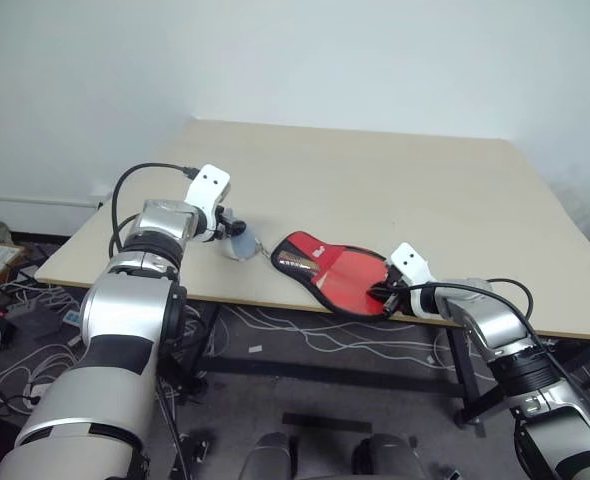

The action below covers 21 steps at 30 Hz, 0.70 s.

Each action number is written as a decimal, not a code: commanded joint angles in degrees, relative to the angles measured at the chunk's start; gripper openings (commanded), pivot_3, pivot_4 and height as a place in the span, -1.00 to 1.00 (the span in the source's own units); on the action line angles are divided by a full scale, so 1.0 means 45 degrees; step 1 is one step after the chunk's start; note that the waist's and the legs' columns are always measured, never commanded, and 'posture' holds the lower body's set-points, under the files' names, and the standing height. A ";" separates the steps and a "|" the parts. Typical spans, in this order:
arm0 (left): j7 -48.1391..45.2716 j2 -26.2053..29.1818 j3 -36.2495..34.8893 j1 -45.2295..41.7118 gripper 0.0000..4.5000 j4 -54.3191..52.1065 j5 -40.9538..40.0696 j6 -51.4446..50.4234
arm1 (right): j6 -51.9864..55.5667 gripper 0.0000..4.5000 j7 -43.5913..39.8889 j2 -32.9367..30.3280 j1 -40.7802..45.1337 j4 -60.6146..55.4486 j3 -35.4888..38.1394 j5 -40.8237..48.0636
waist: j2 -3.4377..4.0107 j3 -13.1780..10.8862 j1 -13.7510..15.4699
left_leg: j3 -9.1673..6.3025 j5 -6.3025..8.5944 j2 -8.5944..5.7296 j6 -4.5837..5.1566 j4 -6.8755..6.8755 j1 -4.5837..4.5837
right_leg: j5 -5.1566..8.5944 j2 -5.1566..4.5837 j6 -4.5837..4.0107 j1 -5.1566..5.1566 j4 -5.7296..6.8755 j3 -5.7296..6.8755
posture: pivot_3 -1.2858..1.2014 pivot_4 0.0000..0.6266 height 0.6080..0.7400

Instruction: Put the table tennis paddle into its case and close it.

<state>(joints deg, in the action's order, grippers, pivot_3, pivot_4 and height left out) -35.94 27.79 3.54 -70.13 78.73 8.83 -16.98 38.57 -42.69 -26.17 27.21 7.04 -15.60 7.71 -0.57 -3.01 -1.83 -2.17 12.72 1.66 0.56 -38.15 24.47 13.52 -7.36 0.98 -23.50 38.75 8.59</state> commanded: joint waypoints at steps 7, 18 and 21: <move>-0.0317 0.1761 -0.0510 -0.0726 0.74 -0.0653 -0.0070 0.0600 | 0.0056 -0.72 0.0134 0.0261 -0.0125 0.1045 -0.0610 -0.0597 | -0.0008 0.0002 -0.0032 | -0.0003 0.0000 0.0001 0.0000 -0.0010 -0.0002 | 0.0000 0.0002 0.0000 -0.0024 0.0000 0.0000 | 0.03 -1.00 0.21; -0.6314 0.3611 -0.1242 0.0482 0.74 -0.2199 -0.1312 0.1829 | -0.0600 -0.72 -0.0173 0.0965 0.0608 0.1284 -0.0401 -0.0407 | -0.0024 0.0001 -0.0197 | 0.0021 -0.0001 0.0003 -0.0005 -0.0009 0.0003 | -0.0003 0.0001 -0.0004 -0.0093 0.0000 -0.0021 | 0.03 -1.00 0.21; -0.7560 0.3818 -0.1119 0.1598 0.74 -0.3461 -0.1503 0.1944 | -0.0654 -0.72 -0.0291 0.1135 0.0863 0.0967 -0.0131 -0.0172 | -0.0008 -0.0008 -0.0266 | 0.0031 -0.0006 0.0002 0.0000 -0.0007 0.0007 | -0.0021 0.0003 -0.0033 -0.0119 0.0010 -0.0039 | 0.03 -1.00 0.21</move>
<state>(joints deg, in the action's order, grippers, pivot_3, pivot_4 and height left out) -66.79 43.98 -1.76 -63.98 67.23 3.44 -9.31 35.16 -43.42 -21.65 30.64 11.15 -15.77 6.72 -0.61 -3.05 -3.03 -2.03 12.55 1.67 0.57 -38.18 24.55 13.41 -7.27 0.81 -24.09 38.82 8.38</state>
